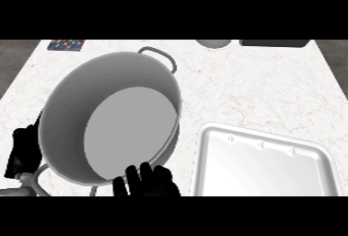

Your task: Pick the tomato from the tray and place it in the pot

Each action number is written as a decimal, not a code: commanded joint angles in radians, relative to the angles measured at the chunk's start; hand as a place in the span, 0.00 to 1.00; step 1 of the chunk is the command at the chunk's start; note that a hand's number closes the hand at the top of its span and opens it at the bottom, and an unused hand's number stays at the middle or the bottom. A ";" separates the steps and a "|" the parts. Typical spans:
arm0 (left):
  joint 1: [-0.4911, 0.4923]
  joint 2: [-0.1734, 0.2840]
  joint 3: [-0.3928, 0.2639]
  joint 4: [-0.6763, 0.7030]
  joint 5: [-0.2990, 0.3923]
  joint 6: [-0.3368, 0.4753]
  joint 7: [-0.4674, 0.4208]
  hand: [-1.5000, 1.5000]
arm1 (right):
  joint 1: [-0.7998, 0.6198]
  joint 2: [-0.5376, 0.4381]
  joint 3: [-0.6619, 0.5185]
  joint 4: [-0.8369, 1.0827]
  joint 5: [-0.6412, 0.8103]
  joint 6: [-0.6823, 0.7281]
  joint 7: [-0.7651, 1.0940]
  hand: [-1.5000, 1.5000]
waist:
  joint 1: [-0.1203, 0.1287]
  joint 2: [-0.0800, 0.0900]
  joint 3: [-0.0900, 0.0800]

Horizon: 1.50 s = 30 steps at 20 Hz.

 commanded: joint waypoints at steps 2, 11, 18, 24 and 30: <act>-0.046 -0.012 0.005 0.024 -0.001 0.011 0.009 0.50 | -0.126 0.011 -0.064 0.042 -0.045 -0.126 0.176 1.00 | -0.003 0.008 -0.001; 0.004 -0.022 -0.010 -0.017 -0.016 0.009 0.006 0.50 | -0.319 0.011 -0.267 0.265 -0.190 -0.224 0.078 1.00 | -0.001 0.012 0.000; 0.001 -0.007 0.010 -0.042 -0.001 -0.022 0.031 0.50 | -0.409 0.011 -0.403 0.524 -0.303 -0.280 -0.142 1.00 | -0.014 0.013 0.001; 0.000 -0.017 0.020 0.026 -0.003 -0.031 -0.058 0.50 | -0.520 0.011 -0.396 0.886 -0.400 -0.402 -0.289 1.00 | 0.012 0.024 -0.001; -0.015 -0.006 0.018 -0.037 -0.010 -0.034 0.013 0.50 | -0.534 0.011 -0.365 1.047 -0.545 -0.555 -0.353 1.00 | 0.047 0.028 0.001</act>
